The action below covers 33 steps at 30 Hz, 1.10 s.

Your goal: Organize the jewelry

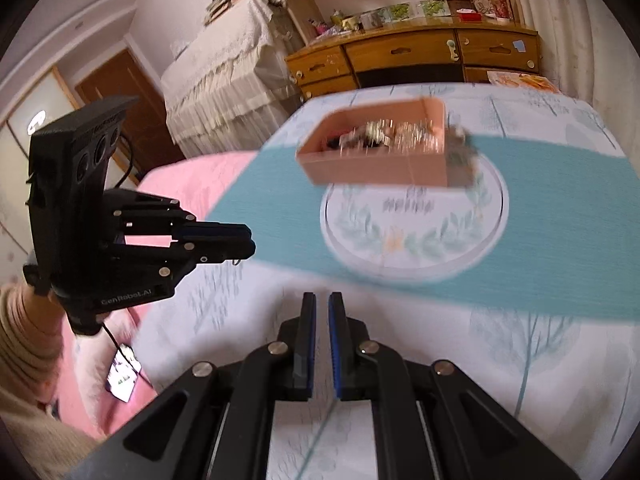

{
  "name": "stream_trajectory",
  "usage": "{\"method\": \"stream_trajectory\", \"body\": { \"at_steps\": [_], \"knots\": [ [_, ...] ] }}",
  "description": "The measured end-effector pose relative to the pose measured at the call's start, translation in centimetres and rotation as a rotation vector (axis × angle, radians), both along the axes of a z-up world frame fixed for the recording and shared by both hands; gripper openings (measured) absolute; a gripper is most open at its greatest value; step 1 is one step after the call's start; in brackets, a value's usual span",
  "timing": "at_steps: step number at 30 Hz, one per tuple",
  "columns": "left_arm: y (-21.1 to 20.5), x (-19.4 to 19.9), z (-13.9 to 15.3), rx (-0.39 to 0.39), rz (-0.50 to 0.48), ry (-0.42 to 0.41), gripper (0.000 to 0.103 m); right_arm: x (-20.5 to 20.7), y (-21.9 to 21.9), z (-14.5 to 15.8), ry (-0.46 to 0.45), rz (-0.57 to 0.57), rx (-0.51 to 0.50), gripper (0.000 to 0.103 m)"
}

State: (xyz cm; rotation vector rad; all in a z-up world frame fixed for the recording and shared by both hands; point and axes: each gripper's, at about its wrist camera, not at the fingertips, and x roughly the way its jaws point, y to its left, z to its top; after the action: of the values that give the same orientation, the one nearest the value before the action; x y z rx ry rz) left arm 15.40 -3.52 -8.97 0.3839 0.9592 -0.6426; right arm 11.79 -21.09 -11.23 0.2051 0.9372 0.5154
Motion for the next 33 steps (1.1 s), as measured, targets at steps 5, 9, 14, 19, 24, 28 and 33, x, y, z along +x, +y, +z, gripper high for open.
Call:
{"method": "stream_trajectory", "body": {
  "at_steps": [5, 9, 14, 19, 24, 28, 33],
  "knots": [
    [-0.2, 5.5, 3.3, -0.045, 0.113, -0.037, 0.005, 6.1, -0.9, 2.8, -0.003, -0.075, 0.042, 0.006],
    [-0.2, 9.9, 4.1, -0.077, 0.199, -0.030, 0.005, 11.7, -0.8, 3.3, 0.018, -0.133, 0.023, 0.007],
    [0.2, 14.7, 2.4, -0.132, 0.312, 0.020, 0.006, 16.1, -0.1, 1.9, 0.067, -0.157, -0.006, 0.007],
    [0.8, 16.2, 0.6, -0.149, 0.376, 0.054, 0.039, 17.6, 0.1, 0.2, 0.130, -0.152, 0.016, 0.007],
    [1.2, 15.6, 0.7, -0.176, 0.402, 0.052, 0.074, 16.9, 0.4, 0.0, 0.119, -0.149, -0.002, 0.007],
    [1.2, 14.4, 1.2, -0.159, 0.418, 0.034, 0.075, 16.0, 0.0, 0.9, 0.103, -0.171, 0.002, 0.007],
    [1.4, 11.3, 3.0, -0.142, 0.456, -0.031, 0.090, 13.7, 0.1, 2.8, 0.053, -0.177, -0.028, 0.007]
  ]
}}
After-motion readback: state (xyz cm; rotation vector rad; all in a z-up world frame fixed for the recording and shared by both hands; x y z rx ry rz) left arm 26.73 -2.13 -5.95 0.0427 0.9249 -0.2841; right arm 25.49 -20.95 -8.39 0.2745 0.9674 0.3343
